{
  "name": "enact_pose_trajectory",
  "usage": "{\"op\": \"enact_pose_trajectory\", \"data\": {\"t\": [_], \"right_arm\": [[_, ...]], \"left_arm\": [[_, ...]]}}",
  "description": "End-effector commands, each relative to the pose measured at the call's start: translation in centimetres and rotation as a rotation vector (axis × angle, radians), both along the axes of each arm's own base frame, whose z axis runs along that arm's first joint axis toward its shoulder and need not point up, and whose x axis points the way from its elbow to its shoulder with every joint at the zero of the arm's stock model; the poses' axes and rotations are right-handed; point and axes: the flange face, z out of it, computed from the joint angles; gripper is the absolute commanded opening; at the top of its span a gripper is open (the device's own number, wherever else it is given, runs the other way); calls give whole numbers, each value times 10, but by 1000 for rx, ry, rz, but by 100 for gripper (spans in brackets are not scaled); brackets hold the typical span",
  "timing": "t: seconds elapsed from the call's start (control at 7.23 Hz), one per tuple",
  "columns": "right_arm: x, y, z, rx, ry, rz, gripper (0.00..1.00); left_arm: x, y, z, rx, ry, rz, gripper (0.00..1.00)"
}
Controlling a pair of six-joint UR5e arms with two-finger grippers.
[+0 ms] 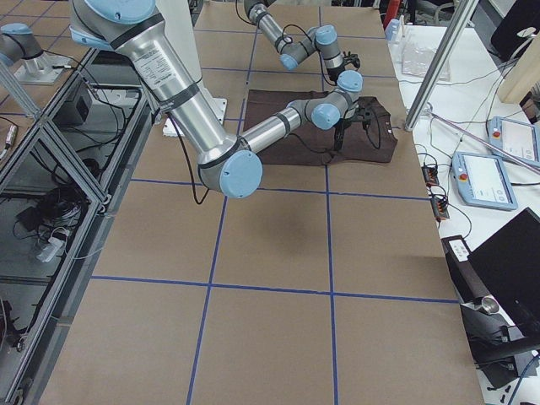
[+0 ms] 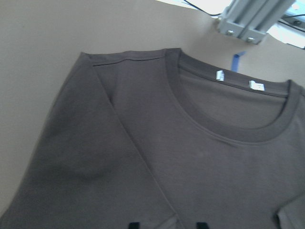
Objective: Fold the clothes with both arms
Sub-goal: 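Move both grippers to the hem corners nearest the robot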
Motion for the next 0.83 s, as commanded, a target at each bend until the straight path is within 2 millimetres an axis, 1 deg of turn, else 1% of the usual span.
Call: {"op": "enact_pose_trajectory", "data": {"t": [0.0, 0.14, 0.28, 0.41, 0.55, 0.69], "right_arm": [[-19, 82, 5, 2, 8, 62, 100], [-27, 139, 17, -36, 18, 118, 100], [-25, 194, 25, -40, 24, 111, 100], [-33, 244, 45, -30, 65, 115, 100], [-43, 285, 54, -62, 74, 120, 100], [-49, 310, 57, -69, 80, 119, 100]], "left_arm": [[-43, 41, 8, 8, -7, 46, 100], [-69, 64, 20, 56, -27, 77, 100], [-93, 83, 32, 68, -17, 77, 100], [-102, 94, 27, 65, -16, 84, 100], [-108, 99, 18, 58, -25, 85, 100], [-111, 103, 15, 61, -24, 85, 100]]}}
